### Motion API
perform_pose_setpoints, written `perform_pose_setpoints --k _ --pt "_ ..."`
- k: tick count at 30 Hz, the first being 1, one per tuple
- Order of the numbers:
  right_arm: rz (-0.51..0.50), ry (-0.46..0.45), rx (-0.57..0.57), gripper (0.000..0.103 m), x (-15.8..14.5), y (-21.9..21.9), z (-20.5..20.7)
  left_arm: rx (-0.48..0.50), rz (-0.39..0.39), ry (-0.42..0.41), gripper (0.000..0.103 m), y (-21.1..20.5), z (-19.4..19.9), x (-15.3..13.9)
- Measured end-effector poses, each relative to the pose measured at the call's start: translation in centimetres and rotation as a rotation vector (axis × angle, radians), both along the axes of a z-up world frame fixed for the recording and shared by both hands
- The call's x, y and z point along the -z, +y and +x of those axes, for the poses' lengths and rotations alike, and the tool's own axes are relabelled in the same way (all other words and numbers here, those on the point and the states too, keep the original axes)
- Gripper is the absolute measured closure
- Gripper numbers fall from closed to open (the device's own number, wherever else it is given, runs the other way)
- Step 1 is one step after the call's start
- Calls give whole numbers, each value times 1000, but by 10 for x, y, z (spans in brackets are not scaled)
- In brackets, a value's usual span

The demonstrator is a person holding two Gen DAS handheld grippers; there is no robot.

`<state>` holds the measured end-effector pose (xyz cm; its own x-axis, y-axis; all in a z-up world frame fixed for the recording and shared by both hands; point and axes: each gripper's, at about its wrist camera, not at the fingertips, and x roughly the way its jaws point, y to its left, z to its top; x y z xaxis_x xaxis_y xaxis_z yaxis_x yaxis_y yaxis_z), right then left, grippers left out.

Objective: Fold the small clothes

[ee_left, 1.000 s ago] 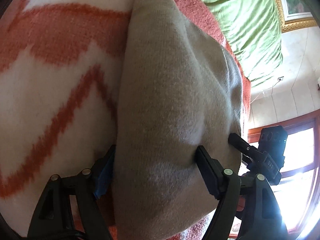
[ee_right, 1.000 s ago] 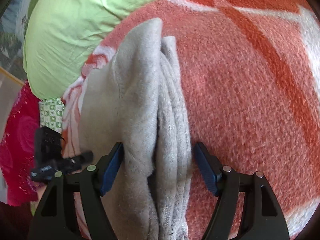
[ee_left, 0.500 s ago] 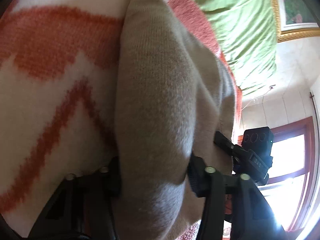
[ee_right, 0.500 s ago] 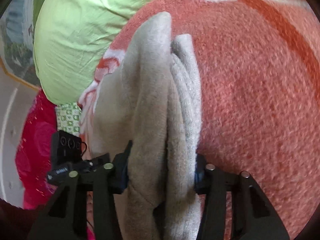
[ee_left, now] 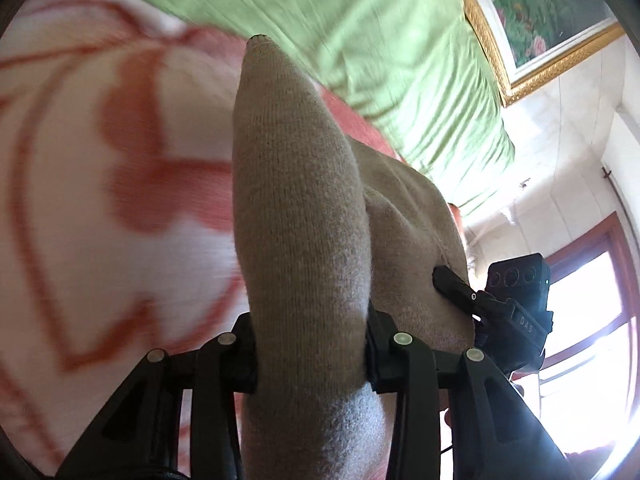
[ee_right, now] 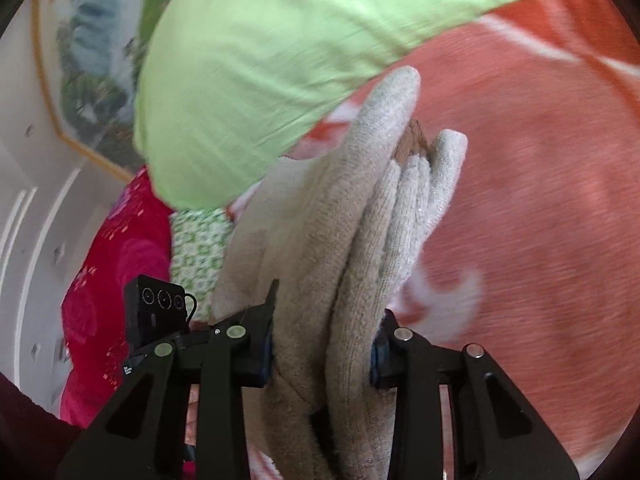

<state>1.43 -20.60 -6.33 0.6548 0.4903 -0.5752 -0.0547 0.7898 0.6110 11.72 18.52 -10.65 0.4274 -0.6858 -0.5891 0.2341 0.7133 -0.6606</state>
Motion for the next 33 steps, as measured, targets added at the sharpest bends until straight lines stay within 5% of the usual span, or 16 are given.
perform_pose_setpoints --k 7,11,14,20,29,33 --pt "-3 58 -147 68 42 90 36 -111 69 17 66 95 -44 15" --pt "-89 135 -176 67 74 116 50 -122 103 91 65 114 -38 64" --pt "-198 187 -156 60 93 122 50 -135 58 107 57 128 -48 86" --pt "-173 209 -108 50 90 111 44 -150 56 123 50 137 -60 84" --pt "-325 179 -100 49 62 121 -18 -176 94 134 47 148 -101 71" --pt "-426 206 -71 49 73 126 -38 -185 129 151 47 151 -119 80"
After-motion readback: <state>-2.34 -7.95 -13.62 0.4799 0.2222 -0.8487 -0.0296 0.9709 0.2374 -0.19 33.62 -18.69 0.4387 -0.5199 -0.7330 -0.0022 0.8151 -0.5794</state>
